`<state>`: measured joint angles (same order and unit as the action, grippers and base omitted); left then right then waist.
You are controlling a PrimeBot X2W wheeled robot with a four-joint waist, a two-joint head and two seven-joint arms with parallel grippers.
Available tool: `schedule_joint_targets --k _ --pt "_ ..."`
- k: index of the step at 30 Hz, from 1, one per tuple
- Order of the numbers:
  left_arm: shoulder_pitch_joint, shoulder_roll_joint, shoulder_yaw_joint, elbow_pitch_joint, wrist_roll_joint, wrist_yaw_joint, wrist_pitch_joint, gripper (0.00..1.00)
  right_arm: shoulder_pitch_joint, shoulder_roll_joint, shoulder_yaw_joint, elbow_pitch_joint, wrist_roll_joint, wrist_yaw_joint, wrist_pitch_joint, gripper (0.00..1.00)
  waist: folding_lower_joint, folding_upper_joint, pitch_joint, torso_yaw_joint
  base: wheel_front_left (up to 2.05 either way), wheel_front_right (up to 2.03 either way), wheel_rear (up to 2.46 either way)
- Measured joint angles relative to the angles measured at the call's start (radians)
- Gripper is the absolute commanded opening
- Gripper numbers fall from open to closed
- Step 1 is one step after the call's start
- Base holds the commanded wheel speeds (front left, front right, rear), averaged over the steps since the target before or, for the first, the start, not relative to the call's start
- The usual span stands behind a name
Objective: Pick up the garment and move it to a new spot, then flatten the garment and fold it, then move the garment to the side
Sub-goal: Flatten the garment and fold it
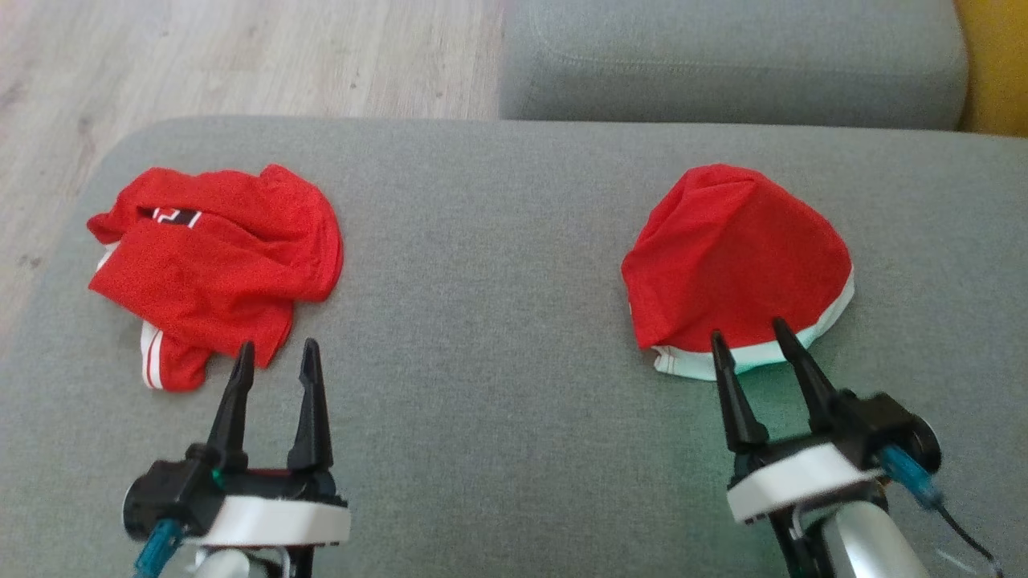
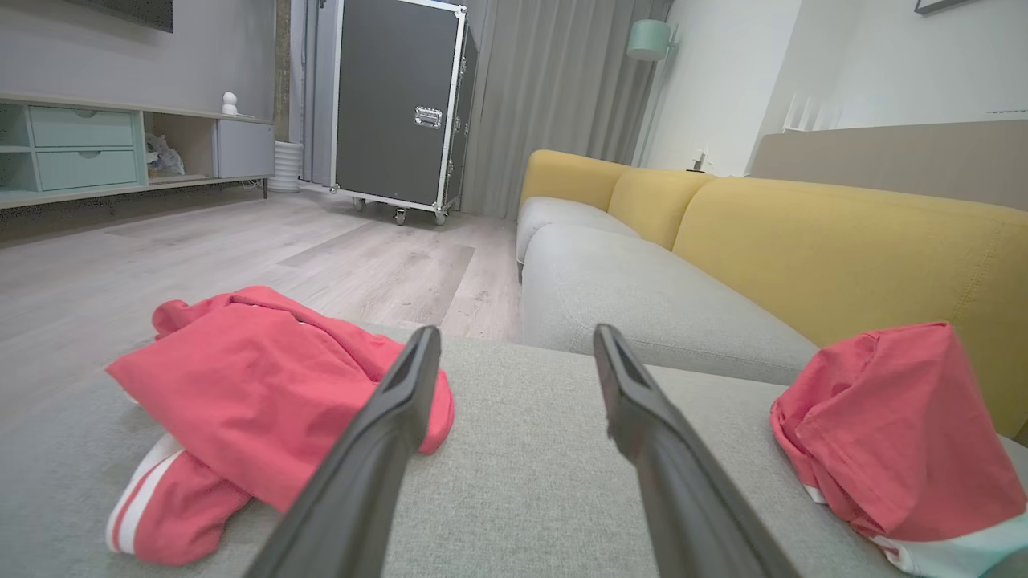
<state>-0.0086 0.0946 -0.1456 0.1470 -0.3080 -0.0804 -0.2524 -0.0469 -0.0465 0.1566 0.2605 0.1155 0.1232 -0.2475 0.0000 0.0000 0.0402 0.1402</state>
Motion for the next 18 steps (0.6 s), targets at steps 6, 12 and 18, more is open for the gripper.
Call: schedule_joint_targets --k 6,12,18 --pt "-0.045 -0.026 0.017 0.008 0.011 -0.023 0.000 1.00 -0.117 -0.001 0.022 0.160 -0.003 0.000 0.095 1.00 0.0000 0.0000 0.050 0.006 0.00 0.00 0.00" --pt "-0.099 -0.042 0.015 0.022 0.020 -0.035 0.000 1.00 -0.244 -0.002 0.014 0.368 -0.065 0.000 0.188 1.00 0.0002 0.0000 0.093 0.037 0.00 0.00 0.00" --pt "-0.115 -0.045 0.013 0.039 0.020 -0.043 0.000 1.00 -0.318 -0.002 0.012 0.501 -0.109 0.000 0.205 1.00 0.0001 0.0000 0.110 0.073 0.00 0.00 0.00"
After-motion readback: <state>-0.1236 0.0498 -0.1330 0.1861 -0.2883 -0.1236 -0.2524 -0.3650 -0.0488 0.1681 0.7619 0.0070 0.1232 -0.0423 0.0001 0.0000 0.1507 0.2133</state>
